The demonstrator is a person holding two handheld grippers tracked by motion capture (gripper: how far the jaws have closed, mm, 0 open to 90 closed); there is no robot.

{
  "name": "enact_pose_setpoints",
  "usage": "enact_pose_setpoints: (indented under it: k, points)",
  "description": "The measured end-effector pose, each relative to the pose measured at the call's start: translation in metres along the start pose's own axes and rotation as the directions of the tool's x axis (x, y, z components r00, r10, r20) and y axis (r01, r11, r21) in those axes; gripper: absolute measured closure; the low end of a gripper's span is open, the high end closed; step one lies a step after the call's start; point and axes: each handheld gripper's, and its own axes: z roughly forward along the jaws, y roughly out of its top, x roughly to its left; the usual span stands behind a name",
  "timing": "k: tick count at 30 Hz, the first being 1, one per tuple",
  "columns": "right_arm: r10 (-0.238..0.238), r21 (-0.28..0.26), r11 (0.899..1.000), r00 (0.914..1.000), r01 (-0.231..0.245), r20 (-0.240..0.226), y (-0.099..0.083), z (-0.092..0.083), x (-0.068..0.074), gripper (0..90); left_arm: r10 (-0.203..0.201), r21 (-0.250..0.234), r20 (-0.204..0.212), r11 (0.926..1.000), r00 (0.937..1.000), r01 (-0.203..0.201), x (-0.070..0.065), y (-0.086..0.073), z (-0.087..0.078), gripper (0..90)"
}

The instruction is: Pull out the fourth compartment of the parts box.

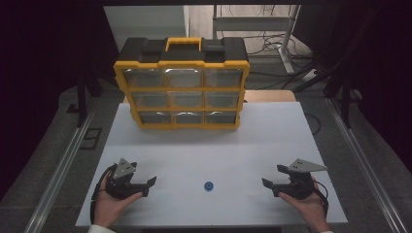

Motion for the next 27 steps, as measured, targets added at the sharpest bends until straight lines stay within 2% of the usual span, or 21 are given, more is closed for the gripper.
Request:
enact_pose_setpoints:
  k: [6, 9, 13, 18, 27]
  points:
    - [-0.011, 0.012, 1.000, 0.9999, 0.011, 0.001, -0.001, 0.000, 0.002, 18.6, 0.005, -0.010, -0.005, 0.9999, 1.0000, -0.005, -0.001, 0.001, -0.001, 11.2]
    - [-0.008, 0.010, 1.000, 0.9999, 0.008, 0.011, -0.001, -0.001, 0.003, 18.6, 0.003, -0.027, 0.013, 0.9996, 0.9999, -0.002, 0.002, 0.000, -0.002, 12.0]
    - [-0.012, 0.012, 1.000, 0.9998, 0.012, 0.015, 0.000, 0.001, 0.003, 18.5, 0.023, -0.036, 0.001, 0.9991, 0.9997, -0.023, 0.002, 0.000, -0.005, 12.1]
    - [-0.017, 0.025, 1.000, 0.9998, 0.017, 0.012, 0.000, 0.003, 0.004, 18.7, 0.024, -0.062, -0.022, 0.9977, 0.9995, -0.025, 0.005, 0.000, -0.009, 13.5]
    - [-0.015, 0.022, 1.000, 0.9997, 0.014, 0.021, 0.000, 0.002, 0.004, 18.6, 0.047, -0.062, -0.051, 0.9968, 0.9976, -0.050, 0.001, 0.000, -0.012, 14.8]
